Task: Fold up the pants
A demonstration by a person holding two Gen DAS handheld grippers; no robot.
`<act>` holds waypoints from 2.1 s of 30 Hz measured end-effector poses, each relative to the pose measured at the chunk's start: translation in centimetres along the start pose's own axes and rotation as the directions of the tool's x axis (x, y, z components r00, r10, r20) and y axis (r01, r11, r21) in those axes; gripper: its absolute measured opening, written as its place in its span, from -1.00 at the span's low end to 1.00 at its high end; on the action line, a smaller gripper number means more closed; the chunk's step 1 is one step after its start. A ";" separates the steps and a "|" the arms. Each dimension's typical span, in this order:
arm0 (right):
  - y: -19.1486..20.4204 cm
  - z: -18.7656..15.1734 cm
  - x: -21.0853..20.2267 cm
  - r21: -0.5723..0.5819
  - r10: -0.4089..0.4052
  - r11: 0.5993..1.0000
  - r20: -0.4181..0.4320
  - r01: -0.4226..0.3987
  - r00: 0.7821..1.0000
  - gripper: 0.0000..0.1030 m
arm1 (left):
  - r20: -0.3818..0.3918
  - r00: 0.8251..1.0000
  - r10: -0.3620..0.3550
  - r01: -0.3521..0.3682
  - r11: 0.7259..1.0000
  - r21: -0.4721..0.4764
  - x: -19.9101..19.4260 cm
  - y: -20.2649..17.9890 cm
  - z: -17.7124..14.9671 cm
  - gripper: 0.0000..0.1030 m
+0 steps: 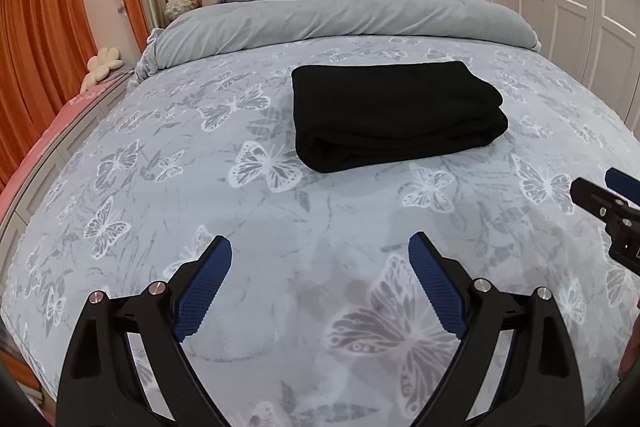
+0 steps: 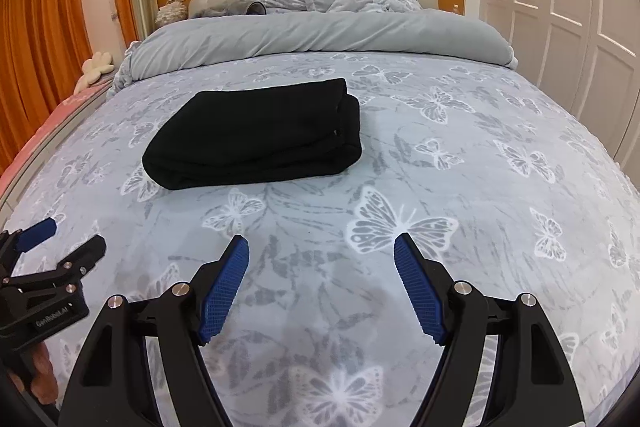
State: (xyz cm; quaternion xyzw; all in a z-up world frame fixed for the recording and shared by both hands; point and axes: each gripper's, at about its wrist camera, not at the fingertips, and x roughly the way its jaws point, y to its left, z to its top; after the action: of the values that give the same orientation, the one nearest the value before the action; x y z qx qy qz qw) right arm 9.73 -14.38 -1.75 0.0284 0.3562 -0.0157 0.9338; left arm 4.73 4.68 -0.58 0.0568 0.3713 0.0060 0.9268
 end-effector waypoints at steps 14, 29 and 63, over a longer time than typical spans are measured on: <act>-0.2 -1.0 0.3 -0.011 -0.012 1.000 -0.022 0.011 1.000 0.42 | 0.015 0.999 -0.028 0.028 1.000 0.014 -0.5 -0.6 -0.3 0.91; -0.5 -1.2 0.1 -0.011 -0.013 1.000 -0.017 0.012 1.000 0.42 | 0.009 1.000 -0.030 0.030 0.999 0.019 -0.3 -0.8 -0.6 0.91; -0.3 -1.2 -0.1 -0.014 -0.010 1.000 -0.020 0.010 1.000 0.42 | -0.021 0.999 -0.039 0.039 0.999 0.018 0.0 -1.1 -0.9 0.91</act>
State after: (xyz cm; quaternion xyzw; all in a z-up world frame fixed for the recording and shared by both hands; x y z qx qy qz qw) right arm 8.89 -14.58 -2.61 0.0204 0.3660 -0.0177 0.9302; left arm 4.12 3.69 -1.35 0.0580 0.3818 -0.0148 0.9223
